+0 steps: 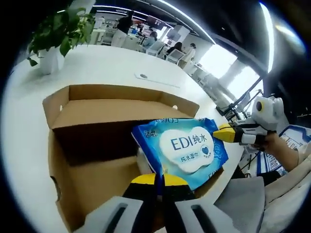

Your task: Operate the shoe box by opening the lid, removing the specified soft item, and placing it in the target area until the item is outside and the box remains undamaged.

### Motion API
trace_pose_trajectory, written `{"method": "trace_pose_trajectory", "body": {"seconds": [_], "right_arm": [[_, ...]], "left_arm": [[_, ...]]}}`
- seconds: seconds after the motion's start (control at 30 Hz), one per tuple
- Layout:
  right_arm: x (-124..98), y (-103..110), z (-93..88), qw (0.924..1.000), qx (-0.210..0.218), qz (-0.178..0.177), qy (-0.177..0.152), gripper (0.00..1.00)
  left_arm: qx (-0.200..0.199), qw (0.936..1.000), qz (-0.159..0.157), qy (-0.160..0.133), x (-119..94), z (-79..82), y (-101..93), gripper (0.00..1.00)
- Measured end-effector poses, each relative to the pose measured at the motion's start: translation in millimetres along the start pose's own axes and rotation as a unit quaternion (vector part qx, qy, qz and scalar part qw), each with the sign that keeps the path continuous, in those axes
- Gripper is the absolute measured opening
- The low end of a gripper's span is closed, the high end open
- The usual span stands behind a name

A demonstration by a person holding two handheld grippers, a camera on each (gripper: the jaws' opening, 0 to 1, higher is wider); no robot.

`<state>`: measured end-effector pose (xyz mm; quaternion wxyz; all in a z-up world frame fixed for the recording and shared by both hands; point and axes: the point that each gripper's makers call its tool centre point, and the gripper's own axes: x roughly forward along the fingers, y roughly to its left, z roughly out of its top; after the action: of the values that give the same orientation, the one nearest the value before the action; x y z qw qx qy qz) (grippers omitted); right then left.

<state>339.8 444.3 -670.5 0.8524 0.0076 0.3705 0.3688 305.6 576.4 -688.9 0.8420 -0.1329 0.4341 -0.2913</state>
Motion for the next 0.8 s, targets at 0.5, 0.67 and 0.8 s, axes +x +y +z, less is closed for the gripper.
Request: {"method": "trace_pose_trajectory", "body": {"seconds": [0.5,0.67,0.8], "right_arm": [[-31.3,-18.4,8.9,0.9976,0.063,-0.002,-0.03,0.0],[-42.2,-28.9,9.8,0.9962,0.079,-0.007,-0.036,0.0],[-50.7,-39.1,11.4,0.9951,0.089,-0.013,-0.04,0.0]], "left_arm": [[0.018,0.9997,0.006,-0.017,-1.2,21.0,-36.3,0.0],[0.023,0.9995,0.005,-0.021,4.0,25.6,-49.1,0.0],[0.026,0.9994,0.004,-0.024,10.6,29.9,-58.7,0.0]]}}
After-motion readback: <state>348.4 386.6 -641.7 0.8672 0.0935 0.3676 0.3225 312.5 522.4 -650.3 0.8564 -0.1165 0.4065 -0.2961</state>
